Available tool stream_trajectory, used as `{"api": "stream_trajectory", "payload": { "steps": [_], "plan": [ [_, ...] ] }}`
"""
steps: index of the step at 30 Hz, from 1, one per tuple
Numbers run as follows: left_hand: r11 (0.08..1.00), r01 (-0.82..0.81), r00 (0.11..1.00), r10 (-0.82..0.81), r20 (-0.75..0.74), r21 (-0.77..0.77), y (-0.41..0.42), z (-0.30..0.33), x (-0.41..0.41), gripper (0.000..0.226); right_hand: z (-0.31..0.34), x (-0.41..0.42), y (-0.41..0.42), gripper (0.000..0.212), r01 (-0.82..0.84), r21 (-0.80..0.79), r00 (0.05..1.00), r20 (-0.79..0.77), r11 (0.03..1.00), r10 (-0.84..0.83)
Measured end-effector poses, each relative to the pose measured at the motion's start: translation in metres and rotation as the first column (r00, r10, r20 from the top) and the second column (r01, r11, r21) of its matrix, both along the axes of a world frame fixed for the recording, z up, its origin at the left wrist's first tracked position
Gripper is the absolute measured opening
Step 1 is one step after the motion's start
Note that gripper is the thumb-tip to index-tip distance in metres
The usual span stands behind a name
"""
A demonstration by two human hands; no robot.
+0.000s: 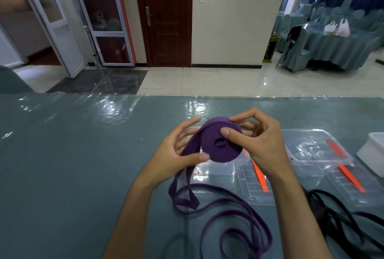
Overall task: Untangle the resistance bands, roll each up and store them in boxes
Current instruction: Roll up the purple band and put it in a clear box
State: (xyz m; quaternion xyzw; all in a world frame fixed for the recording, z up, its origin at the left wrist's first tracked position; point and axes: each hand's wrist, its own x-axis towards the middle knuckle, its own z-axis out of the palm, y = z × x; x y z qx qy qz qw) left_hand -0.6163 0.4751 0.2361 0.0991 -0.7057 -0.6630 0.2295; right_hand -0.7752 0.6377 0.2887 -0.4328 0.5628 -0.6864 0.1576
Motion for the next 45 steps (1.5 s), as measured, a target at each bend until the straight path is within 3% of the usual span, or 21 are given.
{"api": "stream_trajectory", "payload": {
  "steps": [3,5,8,12,18,21,26,31,35,39,43,45],
  "plan": [
    [0.987,0.155,0.949,-0.139,0.283,-0.035,-0.014,-0.047,0.019,0.090,0.002,0.000,0.002,0.027,0.026,0.001,1.000,0.014,1.000,-0.026],
    [0.981,0.170,0.871,-0.106,0.479,-0.091,-0.023,-0.090,0.030,0.088,0.003,0.001,0.004,0.027,0.035,0.002,0.999,0.030,0.999,-0.035],
    [0.985,0.142,0.808,-0.061,0.586,-0.093,-0.025,-0.154,0.037,0.077,0.003,0.003,0.004,0.027,0.028,-0.002,0.999,0.036,1.000,-0.028],
    [0.998,0.011,0.847,0.026,0.531,-0.067,-0.007,-0.223,0.034,0.056,0.002,0.004,0.006,0.027,0.027,0.005,0.997,0.075,1.000,-0.028],
    [0.952,-0.261,0.880,0.168,0.444,0.159,0.017,-0.264,0.027,0.033,0.000,-0.002,0.010,0.026,0.067,0.000,0.991,0.112,0.998,-0.067],
    [0.949,-0.216,0.897,0.099,0.430,0.232,0.019,-0.269,0.024,0.035,-0.002,-0.006,0.012,0.026,0.093,0.009,0.985,0.145,0.996,-0.094],
    [0.995,-0.012,0.905,-0.033,0.425,0.102,0.032,-0.269,0.015,0.030,-0.006,-0.008,0.010,0.026,0.108,0.022,0.981,0.159,0.994,-0.110],
    [0.985,-0.018,0.908,-0.055,0.415,0.171,0.042,-0.277,0.011,0.020,-0.008,-0.011,0.014,0.027,0.128,0.031,0.973,0.188,0.991,-0.132],
    [0.923,-0.247,0.905,0.112,0.410,0.294,0.038,-0.273,0.018,0.018,-0.012,-0.015,0.021,0.029,0.187,0.029,0.960,0.208,0.982,-0.189],
    [0.737,-0.554,0.803,0.350,0.482,0.388,0.034,-0.277,0.024,0.009,-0.017,-0.019,0.028,0.026,0.253,0.043,0.950,0.178,0.967,-0.257],
    [0.693,-0.684,0.690,0.512,0.511,0.230,0.029,-0.289,0.035,0.006,-0.023,-0.017,0.039,0.024,0.282,0.042,0.949,0.131,0.958,-0.285],
    [0.676,-0.668,0.717,0.472,0.513,0.312,0.026,-0.294,0.042,0.007,-0.027,-0.016,0.044,0.024,0.281,0.045,0.951,0.121,0.959,-0.284]
  ]
}}
